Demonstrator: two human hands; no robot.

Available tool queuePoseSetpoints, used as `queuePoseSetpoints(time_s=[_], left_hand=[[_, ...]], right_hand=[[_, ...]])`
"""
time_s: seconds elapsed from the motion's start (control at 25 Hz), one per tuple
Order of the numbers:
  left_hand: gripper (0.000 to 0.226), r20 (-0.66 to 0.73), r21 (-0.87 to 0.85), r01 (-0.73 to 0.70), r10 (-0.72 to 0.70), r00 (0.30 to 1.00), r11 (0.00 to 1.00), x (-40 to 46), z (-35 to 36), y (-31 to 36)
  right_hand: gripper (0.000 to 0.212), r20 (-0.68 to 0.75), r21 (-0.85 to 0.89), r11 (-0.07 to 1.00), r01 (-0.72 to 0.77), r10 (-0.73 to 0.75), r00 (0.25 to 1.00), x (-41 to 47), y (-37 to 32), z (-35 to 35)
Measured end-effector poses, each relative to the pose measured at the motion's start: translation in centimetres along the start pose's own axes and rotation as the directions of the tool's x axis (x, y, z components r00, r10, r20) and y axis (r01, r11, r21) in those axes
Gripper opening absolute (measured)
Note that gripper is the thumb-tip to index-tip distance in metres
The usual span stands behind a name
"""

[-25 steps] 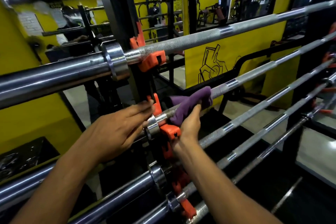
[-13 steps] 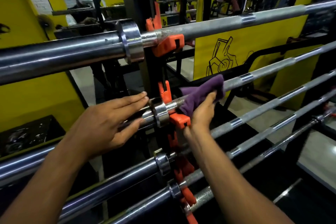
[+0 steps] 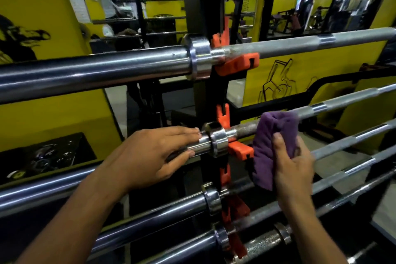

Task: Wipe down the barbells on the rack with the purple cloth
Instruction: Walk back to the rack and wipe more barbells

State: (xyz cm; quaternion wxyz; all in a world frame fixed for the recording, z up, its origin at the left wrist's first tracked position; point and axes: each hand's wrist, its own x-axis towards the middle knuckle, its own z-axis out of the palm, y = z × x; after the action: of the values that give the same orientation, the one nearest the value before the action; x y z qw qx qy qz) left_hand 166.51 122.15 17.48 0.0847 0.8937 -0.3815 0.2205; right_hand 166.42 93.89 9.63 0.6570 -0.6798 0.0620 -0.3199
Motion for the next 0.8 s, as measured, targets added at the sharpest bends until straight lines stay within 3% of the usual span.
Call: queuePoseSetpoints(time_s=[0.08, 0.12, 0.2, 0.24, 0.32, 0.48, 0.6, 0.8], left_hand=[[0.047, 0.027, -0.001, 0.010, -0.010, 1.000, 1.000, -1.3, -0.9, -0.3], [0.048, 0.034, -0.008, 0.019, -0.019, 0.999, 1.000, -2.1, -1.2, -0.7], [0.050, 0.062, -0.028, 0.034, -0.032, 0.998, 0.999, -3.3, -1.7, -1.5], [0.052, 0.074, -0.042, 0.042, -0.039, 0.996, 0.998, -3.6, -1.8, -1.9], [0.055, 0.070, -0.047, 0.048, -0.045, 0.997, 0.998, -4.0, -1.7, -2.3], [0.057, 0.072, -0.044, 0.038, -0.035, 0.997, 0.998, -4.2, -1.3, -2.4], [0.053, 0.086, -0.058, 0.015, -0.010, 0.996, 0.998, -4.2, -1.4, -2.9], [0.053, 0.105, -0.117, -0.001, 0.013, 0.994, 0.993, -3.6, -1.4, -3.5]], right_hand=[[0.017, 0.196, -0.245, 0.896, 0.369, -0.327, 0.924, -0.1, -2.9, -0.7], [0.020, 0.341, -0.403, 0.748, 0.527, -0.411, 0.845, 0.4, -4.0, -0.3], [0.032, 0.561, -0.638, 0.427, 0.641, -0.313, 0.767, 2.1, -6.1, 1.3], [0.034, 0.601, -0.685, 0.354, 0.637, -0.221, 0.768, 3.0, -6.8, 2.2], [0.035, 0.605, -0.741, 0.276, 0.612, -0.118, 0.787, 4.1, -7.9, 3.8], [0.040, 0.542, -0.812, 0.185, 0.553, -0.108, 0.833, 3.8, -8.9, 4.5], [0.032, 0.622, -0.773, 0.172, 0.611, 0.012, 0.783, 3.1, -9.6, 4.3], [0.028, 0.641, -0.730, 0.092, 0.677, 0.436, 0.632, 3.6, -16.5, 2.9]])
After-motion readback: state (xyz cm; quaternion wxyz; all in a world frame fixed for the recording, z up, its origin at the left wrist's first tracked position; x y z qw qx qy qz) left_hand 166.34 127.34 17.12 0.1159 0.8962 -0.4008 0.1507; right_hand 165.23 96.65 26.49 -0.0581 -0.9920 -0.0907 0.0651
